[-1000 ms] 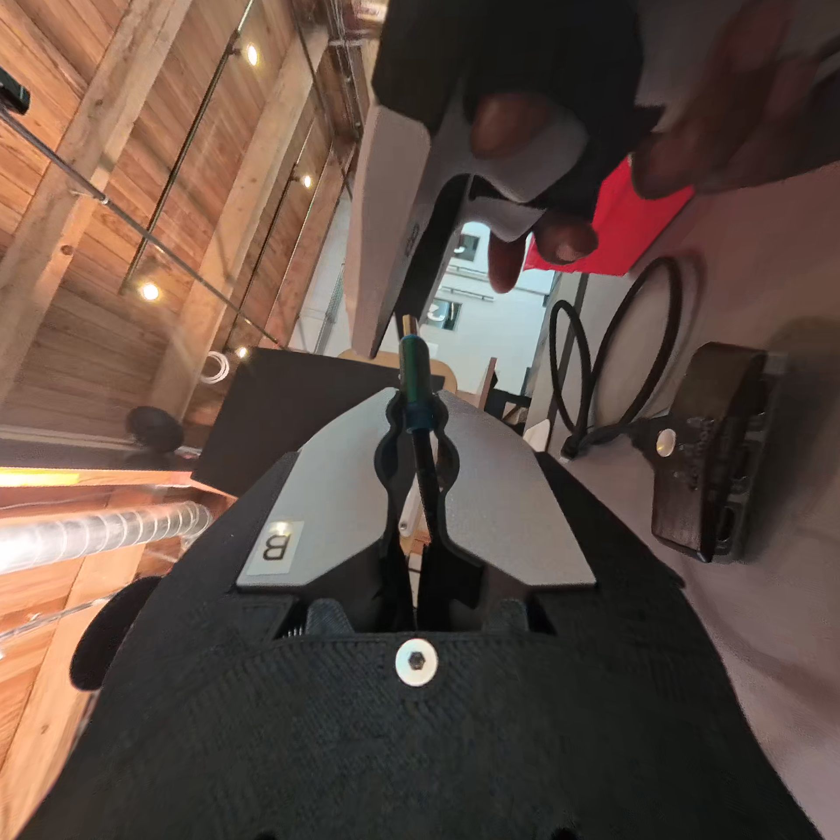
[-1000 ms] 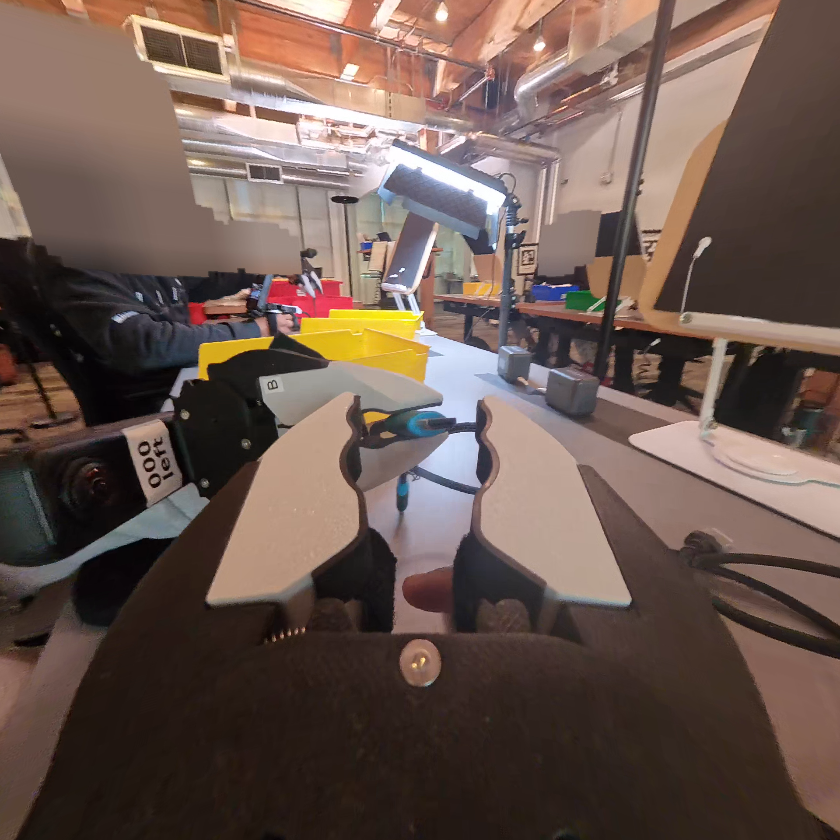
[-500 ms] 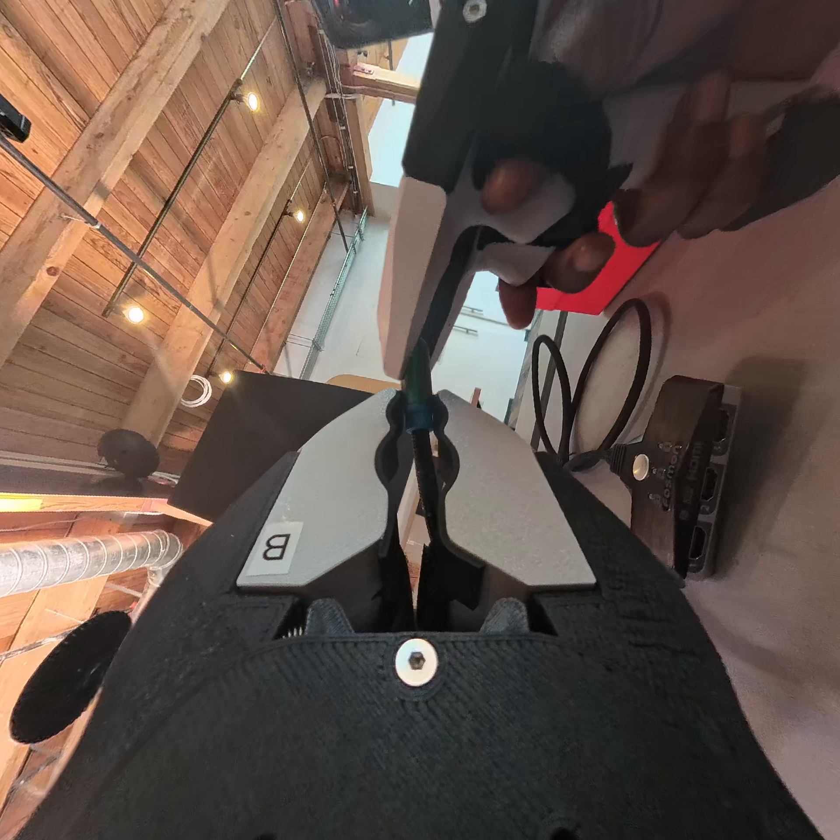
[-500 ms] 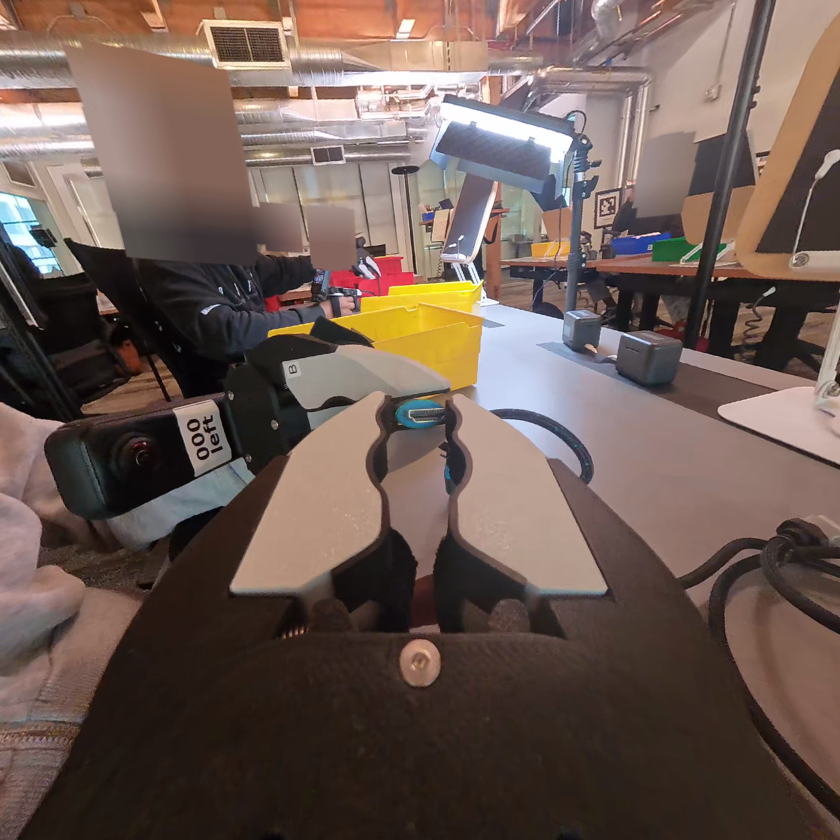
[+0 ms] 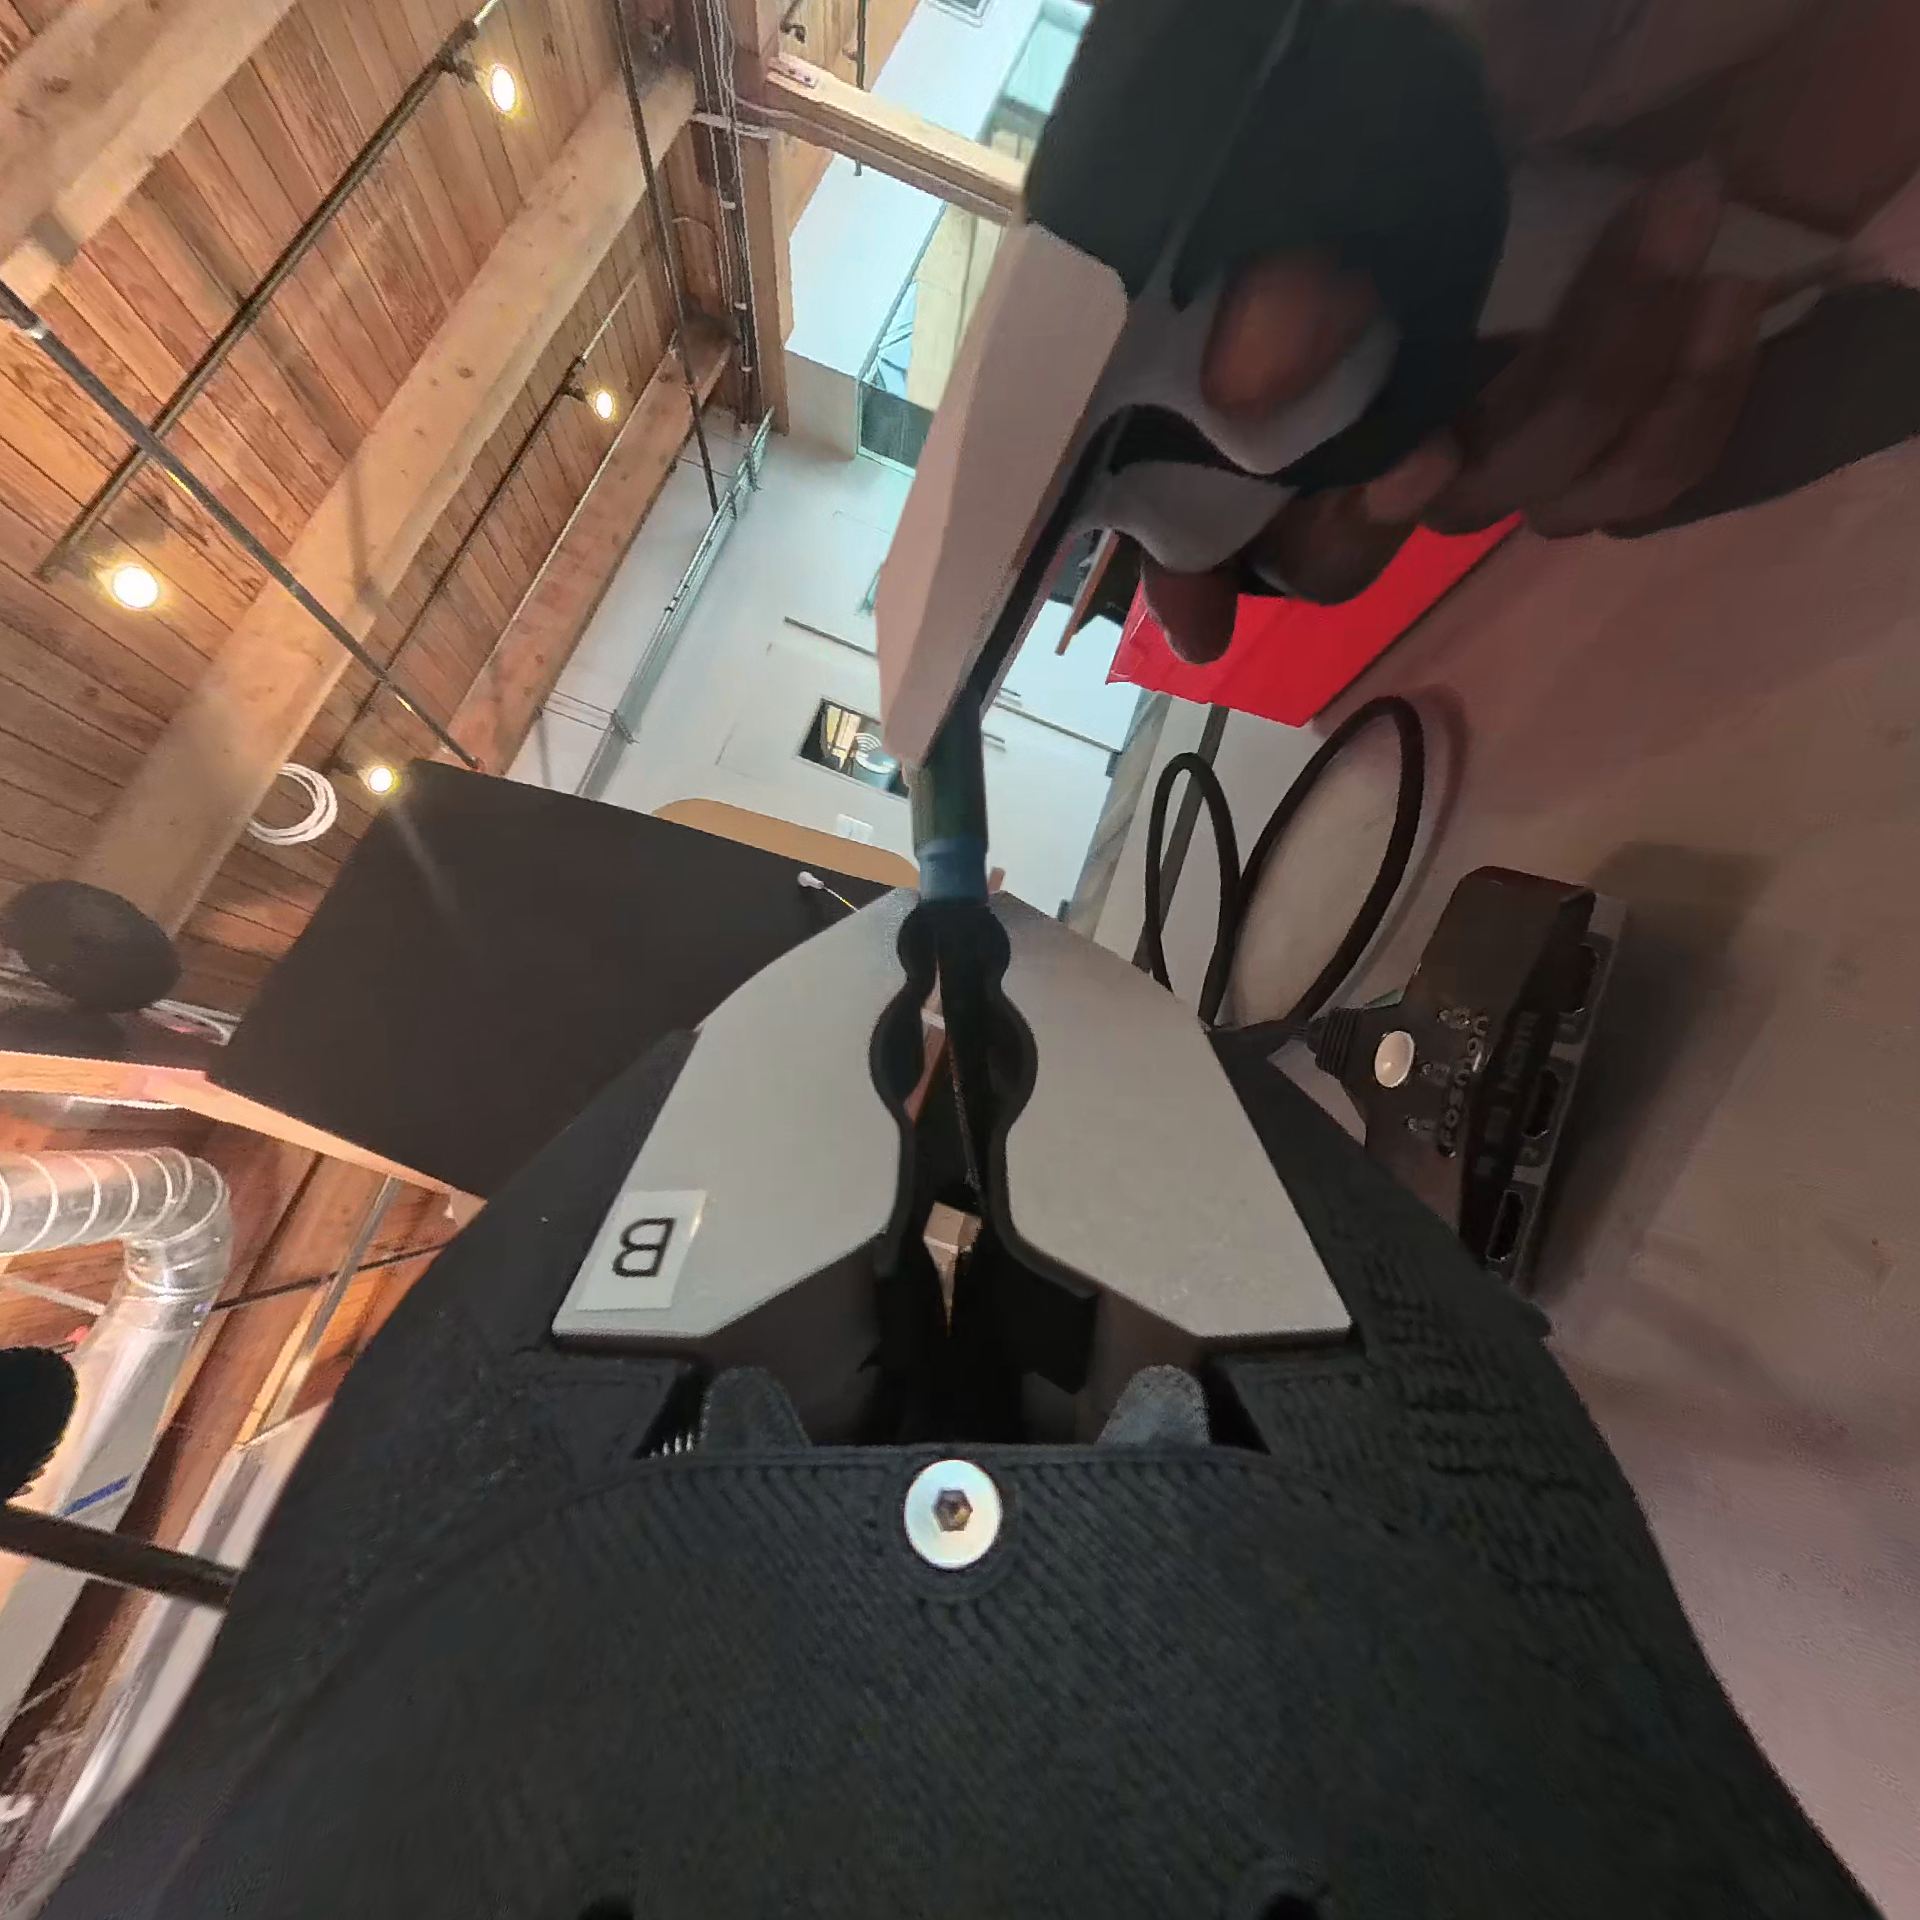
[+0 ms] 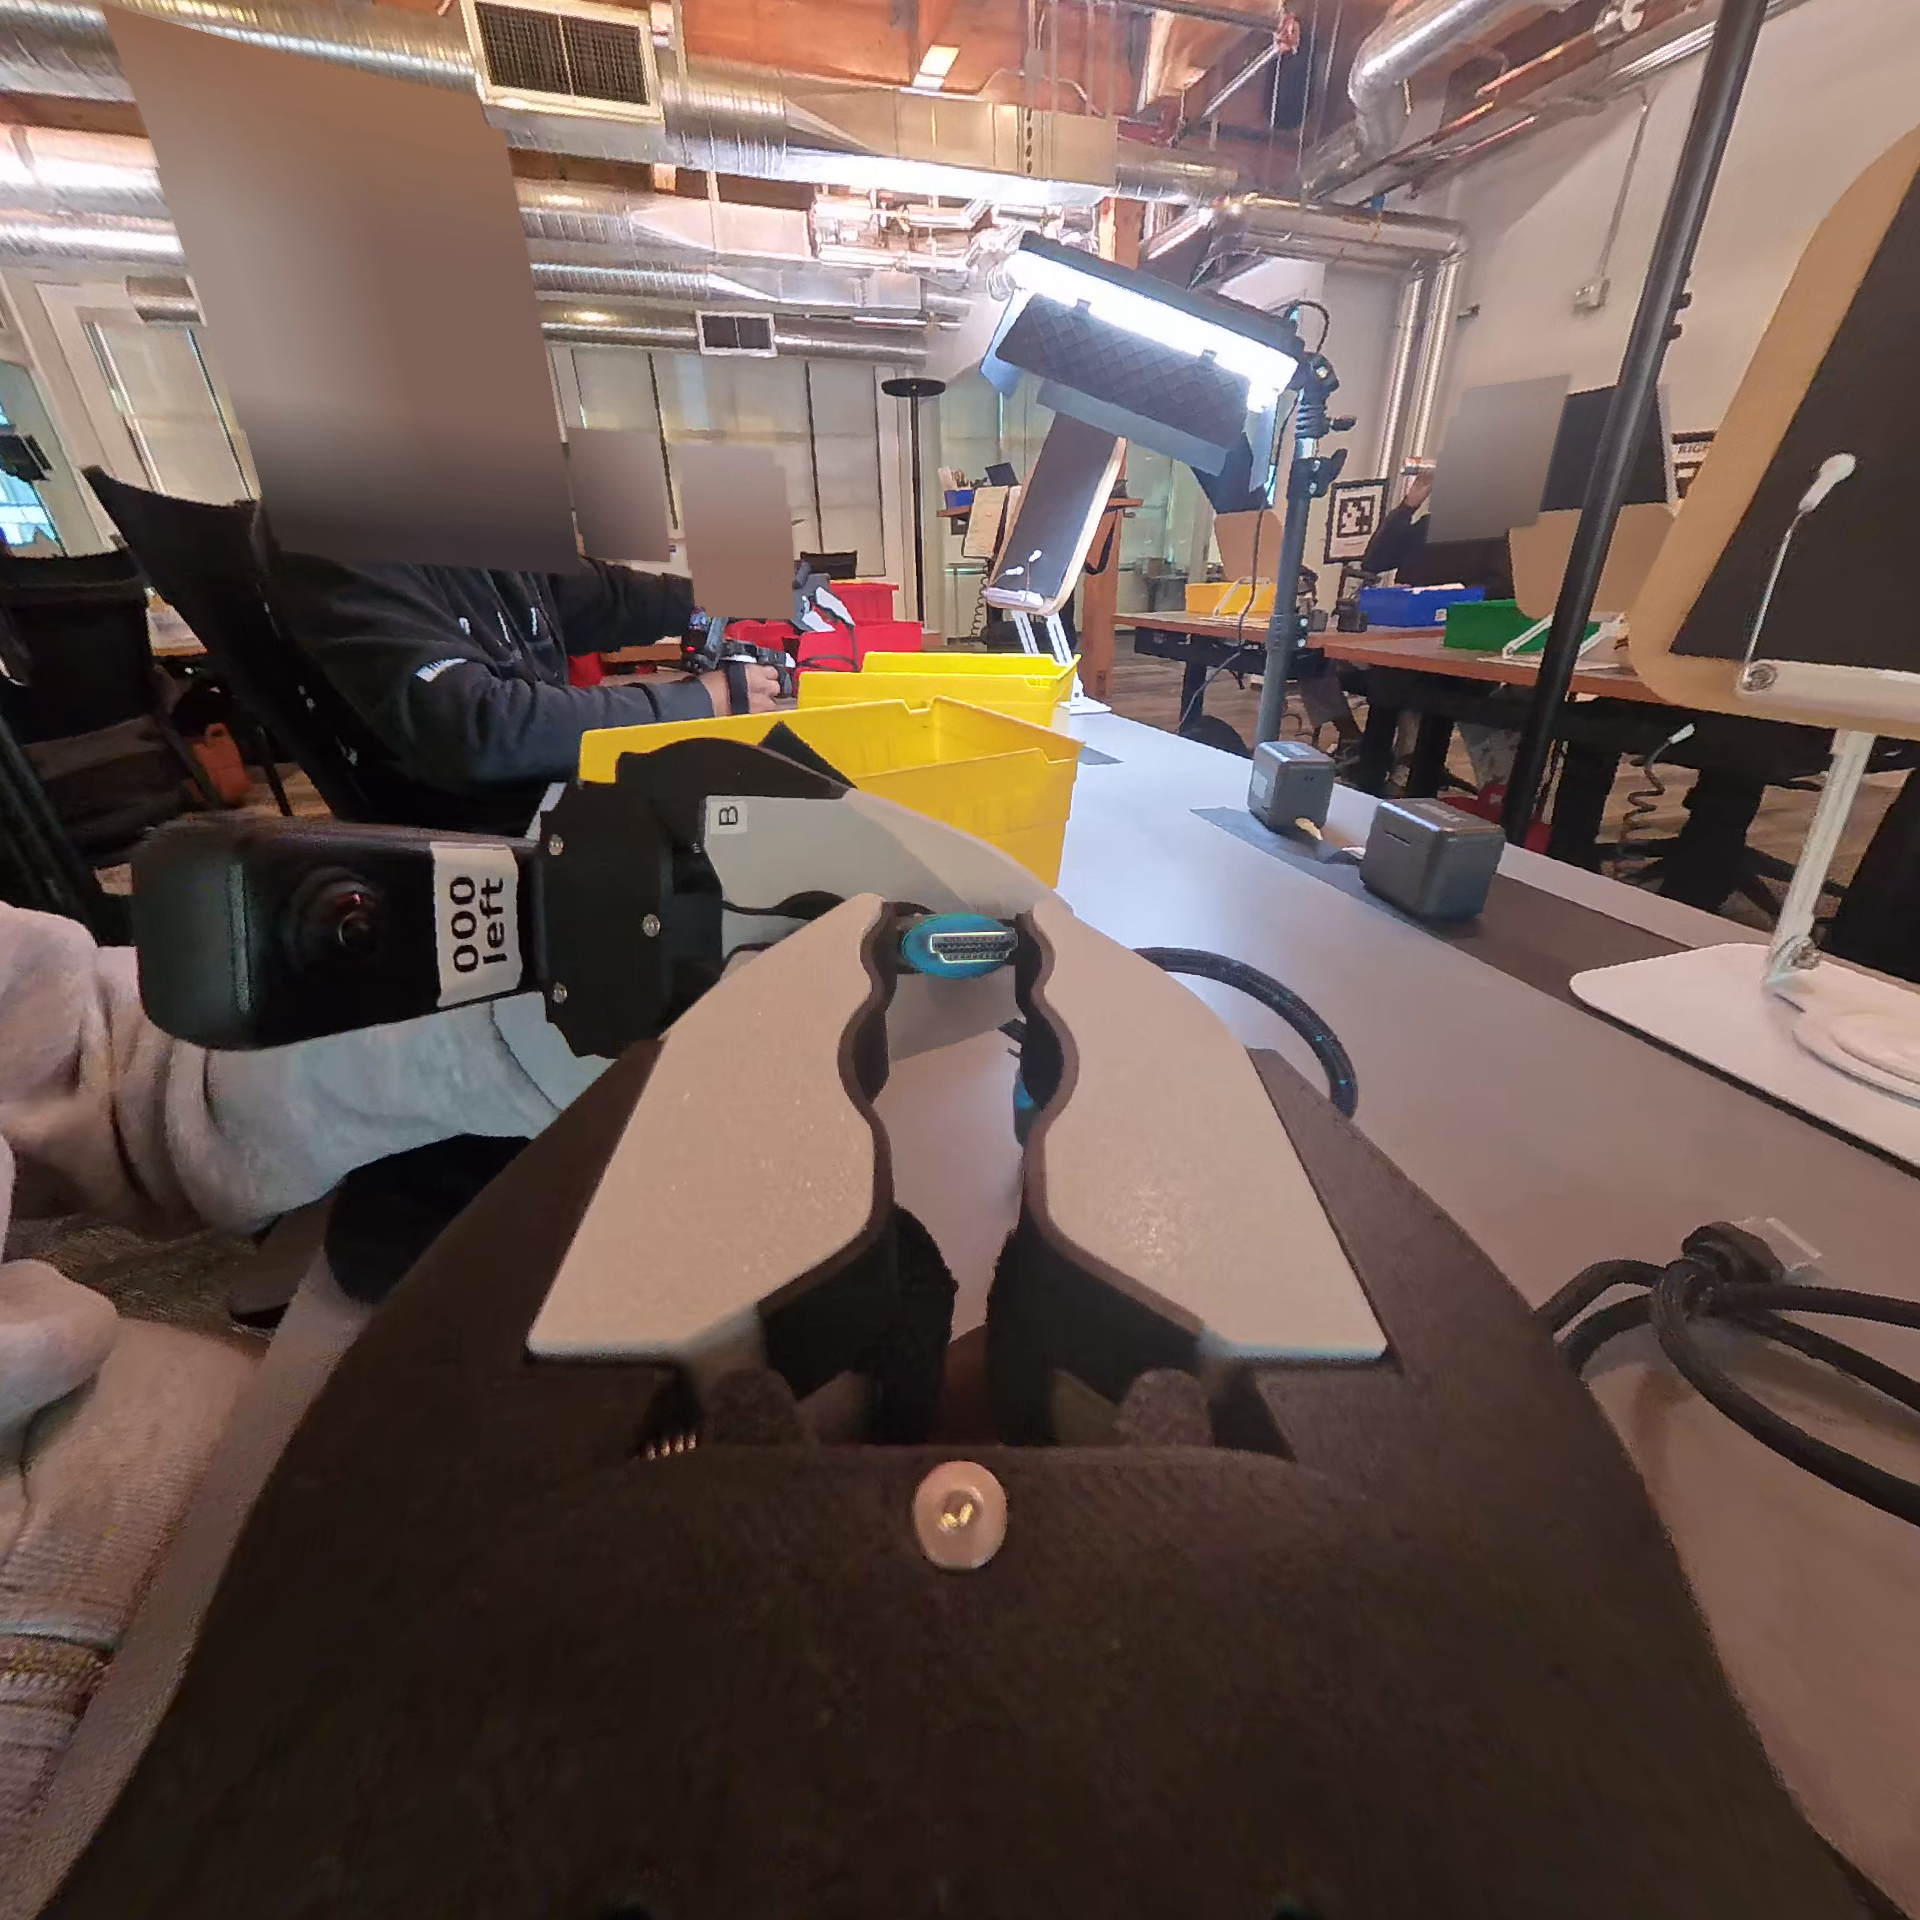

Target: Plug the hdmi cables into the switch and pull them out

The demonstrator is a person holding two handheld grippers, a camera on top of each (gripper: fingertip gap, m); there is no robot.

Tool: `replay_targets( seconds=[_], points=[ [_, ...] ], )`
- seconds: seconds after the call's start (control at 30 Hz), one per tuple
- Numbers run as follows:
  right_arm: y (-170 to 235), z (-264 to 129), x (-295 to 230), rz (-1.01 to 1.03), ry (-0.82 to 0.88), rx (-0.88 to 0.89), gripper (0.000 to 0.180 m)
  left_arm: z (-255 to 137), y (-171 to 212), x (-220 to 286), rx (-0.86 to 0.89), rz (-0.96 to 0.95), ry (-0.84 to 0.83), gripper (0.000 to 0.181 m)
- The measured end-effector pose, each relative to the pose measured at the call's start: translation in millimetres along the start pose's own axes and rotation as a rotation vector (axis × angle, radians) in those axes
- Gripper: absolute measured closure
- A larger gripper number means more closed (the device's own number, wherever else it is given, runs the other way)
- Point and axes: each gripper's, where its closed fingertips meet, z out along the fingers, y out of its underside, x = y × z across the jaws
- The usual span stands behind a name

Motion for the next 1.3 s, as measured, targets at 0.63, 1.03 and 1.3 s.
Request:
replay_targets(
  seconds=[0.63,1.03,1.3],
  points=[
    [26.8,3.8,-14.6,-0.075,-0.083,-0.210,0.161,-7.5,4.1,19.6,0.028,0.100,0.162,0.181],
    [37.6,3.5,-12.3,-0.138,-0.055,-0.292,0.163,-8.1,9.0,26.8,-0.002,0.199,0.189,0.180],
    [39.1,3.6,-12.9,-0.120,-0.072,-0.283,0.154,-8.9,12.3,22.8,-0.026,0.277,0.154,0.181]
  ],
)
